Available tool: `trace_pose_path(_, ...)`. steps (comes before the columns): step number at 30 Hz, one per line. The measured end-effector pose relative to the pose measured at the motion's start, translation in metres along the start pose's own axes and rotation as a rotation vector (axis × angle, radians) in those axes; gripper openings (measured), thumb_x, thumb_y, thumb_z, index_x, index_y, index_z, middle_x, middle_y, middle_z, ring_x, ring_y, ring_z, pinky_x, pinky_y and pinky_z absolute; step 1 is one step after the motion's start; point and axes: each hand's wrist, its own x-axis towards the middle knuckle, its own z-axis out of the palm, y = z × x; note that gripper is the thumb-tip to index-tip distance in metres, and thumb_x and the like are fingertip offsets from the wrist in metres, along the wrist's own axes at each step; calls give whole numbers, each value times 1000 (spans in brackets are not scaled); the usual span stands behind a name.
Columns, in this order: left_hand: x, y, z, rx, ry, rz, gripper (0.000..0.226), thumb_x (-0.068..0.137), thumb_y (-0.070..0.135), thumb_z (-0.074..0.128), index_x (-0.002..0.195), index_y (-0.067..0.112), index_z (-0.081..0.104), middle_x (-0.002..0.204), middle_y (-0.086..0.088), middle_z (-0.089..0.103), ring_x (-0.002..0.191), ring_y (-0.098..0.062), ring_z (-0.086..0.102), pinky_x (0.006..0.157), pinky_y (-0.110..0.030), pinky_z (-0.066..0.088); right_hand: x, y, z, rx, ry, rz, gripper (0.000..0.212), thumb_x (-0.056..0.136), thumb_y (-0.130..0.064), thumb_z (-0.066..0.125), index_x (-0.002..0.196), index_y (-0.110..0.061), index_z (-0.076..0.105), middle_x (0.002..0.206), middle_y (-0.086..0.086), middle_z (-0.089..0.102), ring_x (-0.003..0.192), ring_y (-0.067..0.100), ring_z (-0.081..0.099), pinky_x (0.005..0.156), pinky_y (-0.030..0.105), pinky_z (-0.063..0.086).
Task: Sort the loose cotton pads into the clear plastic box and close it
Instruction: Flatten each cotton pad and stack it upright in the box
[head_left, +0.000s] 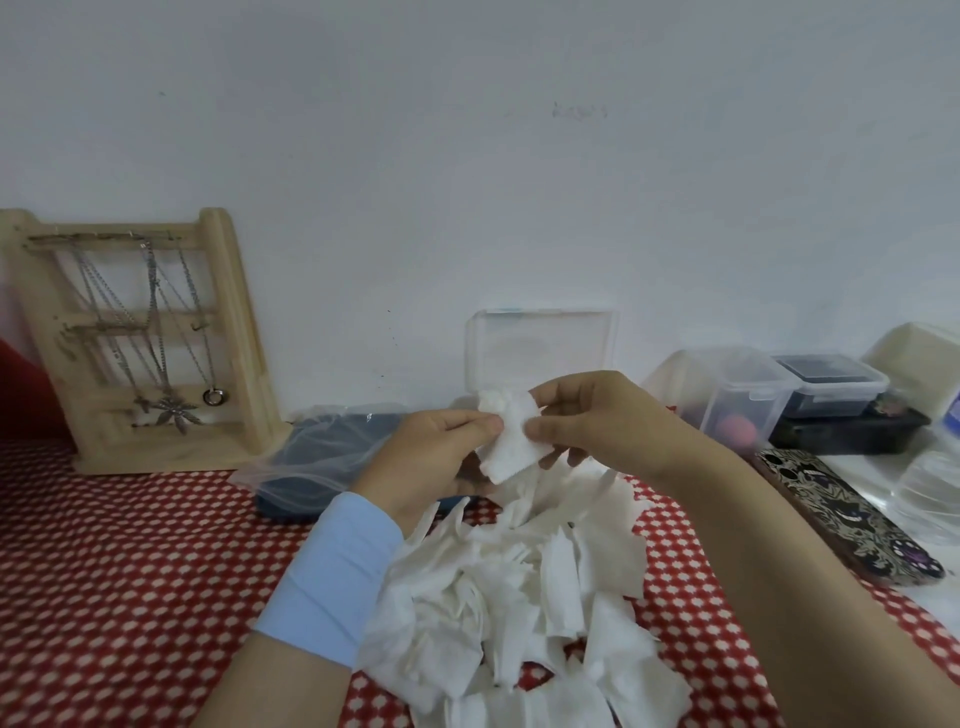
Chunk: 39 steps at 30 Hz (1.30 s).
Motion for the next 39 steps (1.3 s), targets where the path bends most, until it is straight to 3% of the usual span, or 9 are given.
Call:
trace_pose_path(2,-2,4,1,5,-43,-13,40,89,42,70,108,7,74,103,-17,76,91,-33,74,71,-35,62,-2,-2,2,-8,-2,1,8,89,-18,77,95,-14,78,85,4,78,71,14,70,71,33,54)
trace_pose_path(4,-5,8,3,143,-48,37,48,76,44,81,103,5,74,98,-17,75,80,-23,74,67,-31,62,-2,-4,3,-2,20,-19,9,88,-19,78,88,-11,79,79,4,76,67,12,68,69,30,55)
trace_pose_path(8,-9,12,3,288,-71,111,17,85,11,78,100,15,73,88,-3,79,77,-16,76,67,-29,63,-5,-7,2,26,-13,-29,11,92,-16,73,84,-12,79,77,5,75,63,12,65,68,29,57)
trace_pose_path(11,-9,12,-3,216,-62,77,15,97,6,59,99,10,73,91,-11,78,78,-27,76,65,-33,63,-6,-7,-1,18,9,-13,12,93,-18,72,87,-13,80,80,5,76,63,11,64,74,32,60)
trace_pose_path(14,-9,13,-3,62,-101,19,17,99,17,59,105,10,73,101,-17,76,88,-33,75,68,-38,63,-7,-7,-1,27,-19,-16,11,93,-18,72,87,-13,80,81,4,76,65,12,64,75,32,59)
trace_pose_path(18,-9,9,2,104,-102,105,9,94,18,69,101,18,74,94,-3,79,86,-21,77,67,-30,62,-5,-6,4,61,-23,-15,12,93,-20,73,91,-11,80,82,6,75,65,16,65,69,33,57)
trace_pose_path(26,-4,6,2,-117,59,35,17,98,20,65,106,8,73,103,-14,76,81,-23,75,58,-25,59,-2,1,1,202,-12,111,11,86,-17,79,92,-8,80,83,6,75,67,17,65,59,29,51)
trace_pose_path(32,-3,5,1,-283,63,28,19,95,17,67,106,4,74,90,-11,77,68,-18,74,55,-25,58,2,5,-1,344,-57,159,20,73,-24,83,89,-11,82,83,6,74,67,15,64,60,28,54)
trace_pose_path(39,6,-3,-5,-371,212,30,15,95,17,68,106,8,74,86,-5,76,64,-15,68,58,-25,59,-1,6,-15,241,67,158,9,85,-16,78,91,-9,78,79,9,75,70,19,73,59,29,59)
